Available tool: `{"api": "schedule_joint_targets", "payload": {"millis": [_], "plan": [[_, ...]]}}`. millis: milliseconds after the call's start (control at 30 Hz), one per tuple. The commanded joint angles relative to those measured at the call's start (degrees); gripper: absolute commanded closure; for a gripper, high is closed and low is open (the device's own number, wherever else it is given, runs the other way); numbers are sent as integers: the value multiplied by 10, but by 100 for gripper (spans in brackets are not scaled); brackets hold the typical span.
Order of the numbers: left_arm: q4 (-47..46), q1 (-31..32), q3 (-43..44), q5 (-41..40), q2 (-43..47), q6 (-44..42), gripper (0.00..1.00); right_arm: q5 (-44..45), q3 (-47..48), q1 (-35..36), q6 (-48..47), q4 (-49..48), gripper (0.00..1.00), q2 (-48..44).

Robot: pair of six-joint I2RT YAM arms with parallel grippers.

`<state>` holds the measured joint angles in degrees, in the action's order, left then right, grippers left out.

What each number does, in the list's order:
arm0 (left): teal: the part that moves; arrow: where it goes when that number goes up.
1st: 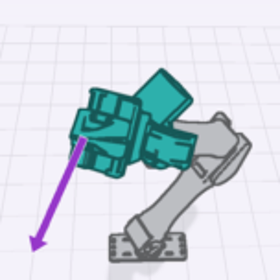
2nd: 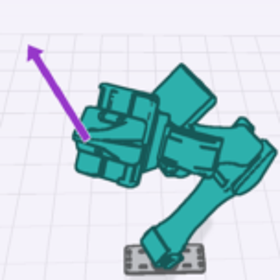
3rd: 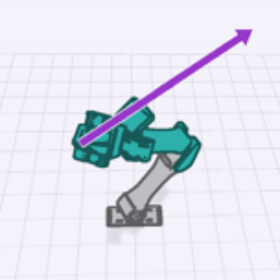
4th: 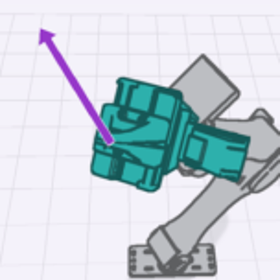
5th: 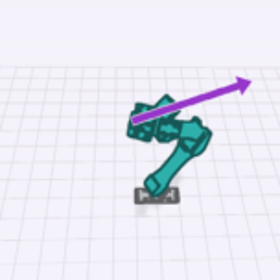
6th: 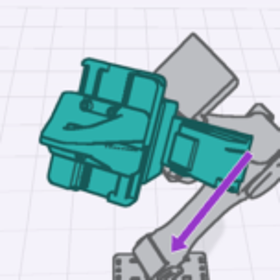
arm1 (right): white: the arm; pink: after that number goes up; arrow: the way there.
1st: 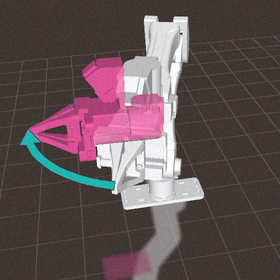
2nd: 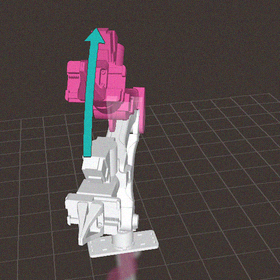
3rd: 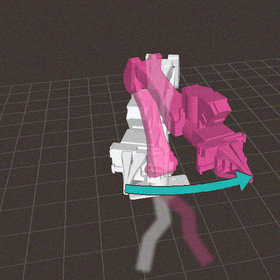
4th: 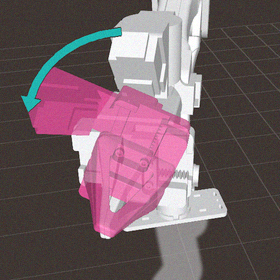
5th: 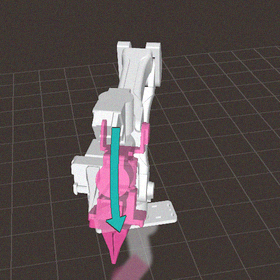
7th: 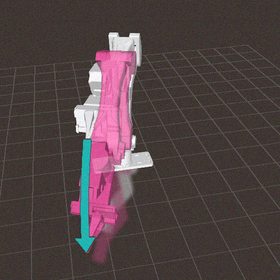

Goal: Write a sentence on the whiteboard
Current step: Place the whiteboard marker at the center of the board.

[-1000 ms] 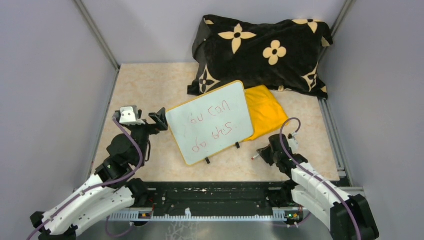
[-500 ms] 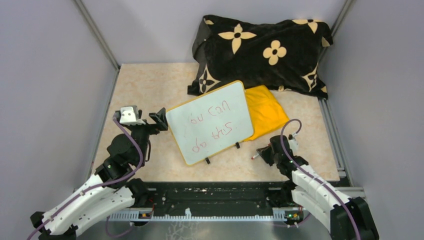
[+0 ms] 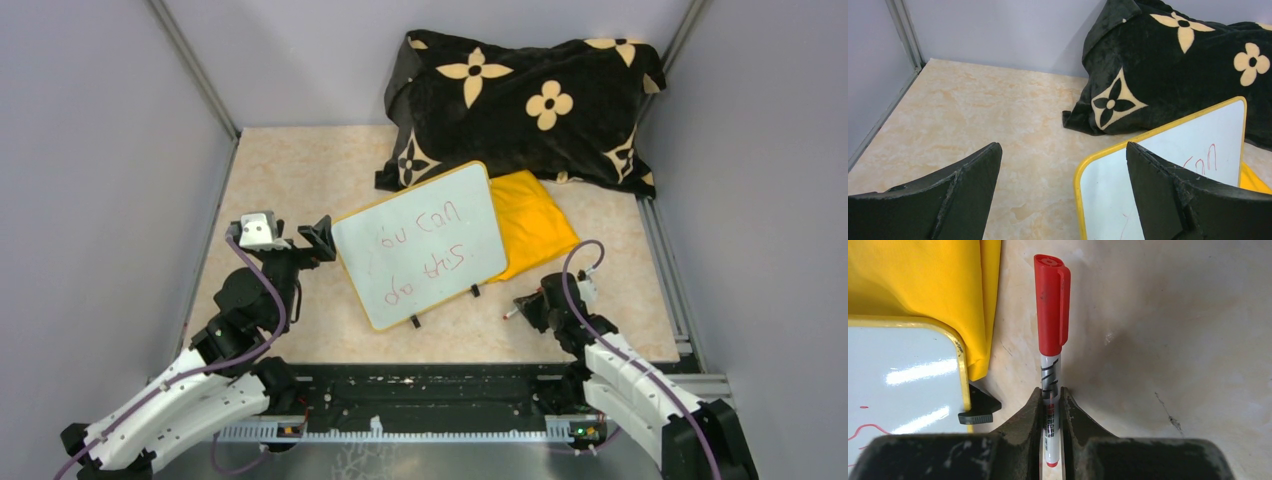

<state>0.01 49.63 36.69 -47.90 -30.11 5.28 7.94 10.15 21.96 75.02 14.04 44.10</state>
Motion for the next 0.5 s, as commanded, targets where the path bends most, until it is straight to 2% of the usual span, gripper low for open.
{"api": "schedule_joint_targets", "payload": {"millis": [0,267,467], "plan": [[-10,-1,-2,-1,3,-4,1,19,-15,-6,-19,38,91,3],[-12,-1,-1,0,3,-5,1,23,-14,-5,-22,48,93,-8],[-10,-1,-1,4,5,-3,1,29,-8,-5,-25,60,85,-10]]}}
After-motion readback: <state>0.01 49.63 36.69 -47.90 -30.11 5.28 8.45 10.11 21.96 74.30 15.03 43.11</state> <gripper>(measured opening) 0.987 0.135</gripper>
